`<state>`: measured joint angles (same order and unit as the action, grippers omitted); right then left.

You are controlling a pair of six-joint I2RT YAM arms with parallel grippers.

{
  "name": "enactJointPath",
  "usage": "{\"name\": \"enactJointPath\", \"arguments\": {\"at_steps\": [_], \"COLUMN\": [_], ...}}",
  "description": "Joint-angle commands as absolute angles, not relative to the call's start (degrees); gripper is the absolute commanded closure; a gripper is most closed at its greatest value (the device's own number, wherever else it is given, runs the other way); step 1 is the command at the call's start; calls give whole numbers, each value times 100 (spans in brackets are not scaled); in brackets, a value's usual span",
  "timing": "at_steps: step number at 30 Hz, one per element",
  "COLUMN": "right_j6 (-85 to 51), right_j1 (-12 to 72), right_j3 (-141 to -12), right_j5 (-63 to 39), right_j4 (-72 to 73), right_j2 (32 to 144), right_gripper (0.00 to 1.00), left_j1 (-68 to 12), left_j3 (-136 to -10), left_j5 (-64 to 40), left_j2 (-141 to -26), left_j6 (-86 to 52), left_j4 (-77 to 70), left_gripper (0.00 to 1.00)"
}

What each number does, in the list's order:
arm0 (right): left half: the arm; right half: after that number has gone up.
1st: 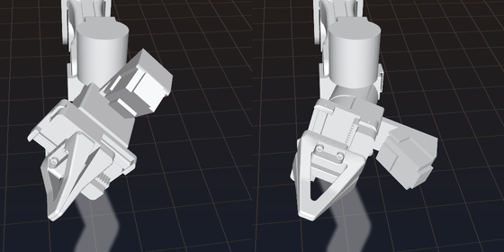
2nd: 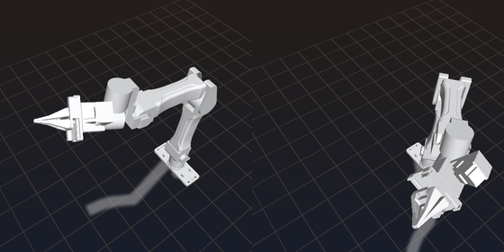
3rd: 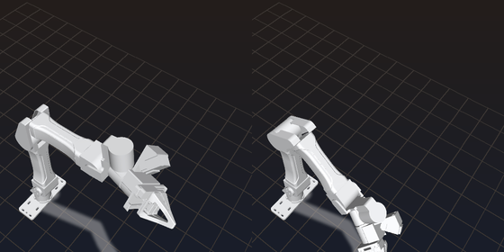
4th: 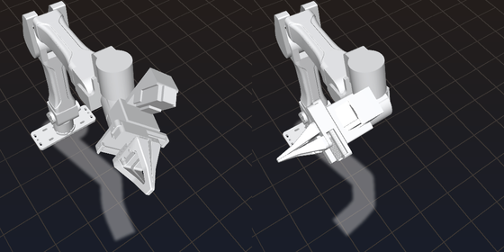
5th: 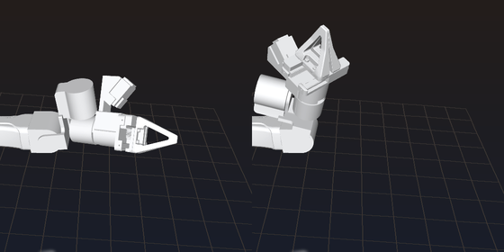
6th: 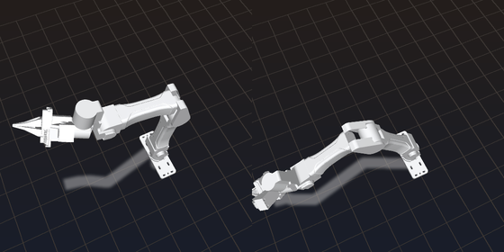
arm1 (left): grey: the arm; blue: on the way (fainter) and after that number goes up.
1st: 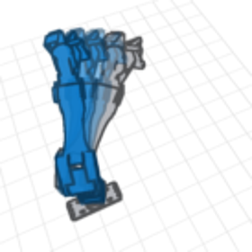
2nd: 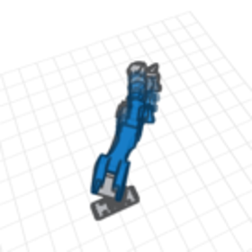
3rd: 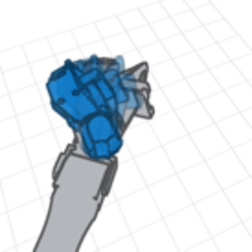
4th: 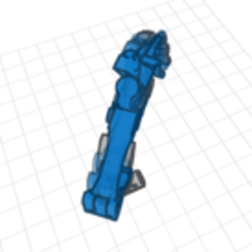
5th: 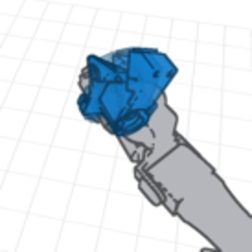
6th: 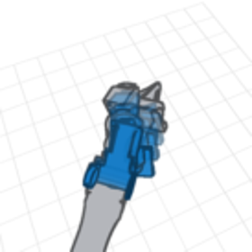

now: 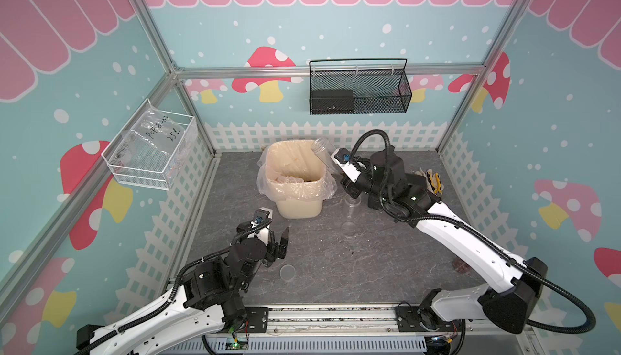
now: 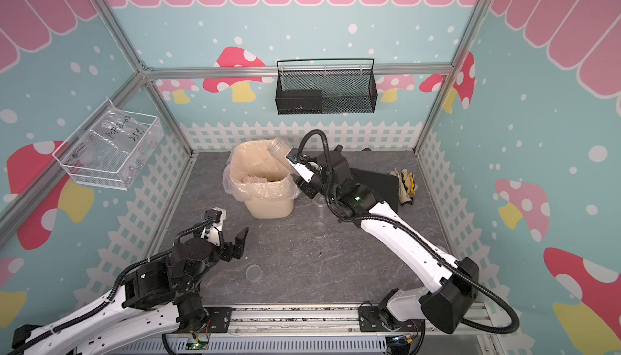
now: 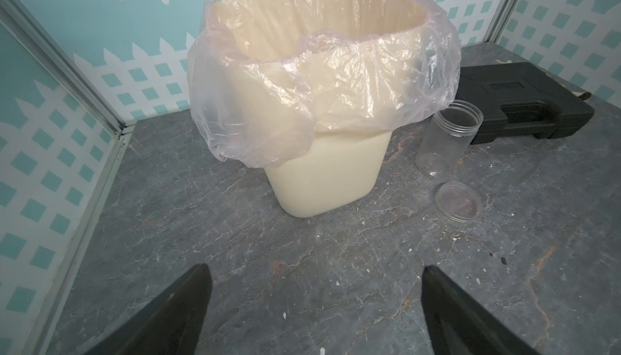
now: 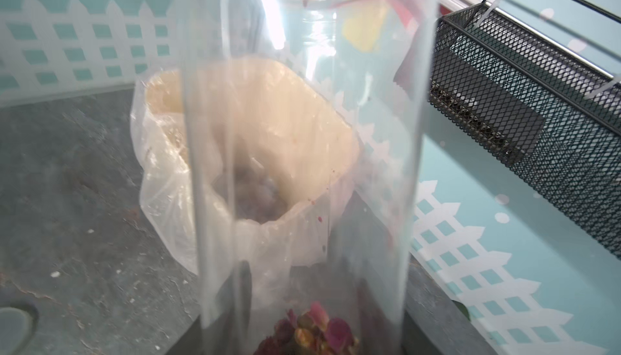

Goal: Empty the moldy dried flower tea in the jars
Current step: Place the lid at the center of the board, then pour the moldy dried flower tea into the trash bin.

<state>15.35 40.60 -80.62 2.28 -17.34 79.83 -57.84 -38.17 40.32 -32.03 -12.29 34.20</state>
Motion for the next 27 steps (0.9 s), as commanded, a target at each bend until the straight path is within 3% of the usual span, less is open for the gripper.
{"name": "enactJointPath", "arguments": {"at_steps": [1, 15, 27], "right_j6": [2627, 4931, 6254], "right_j1": [4078, 4078, 4119], "right_j3": [-8630, -10746, -11048], "right_j5": [722, 1900, 2516], "right_j4": [-2493, -3691, -3806], "right_j2": [8360, 9888, 10232], "right_gripper": [100, 100, 100], "left_j1": [-5792, -5792, -5771], "left_j3": [-3656, -3580, -3336], "left_j5": [4229, 4348, 4044], "left_j2": [-3053, -2829, -3191], "left_j6": [-744, -792, 762], "left_j4": [3062, 3142, 1401], "left_gripper": [1, 0, 1]}}
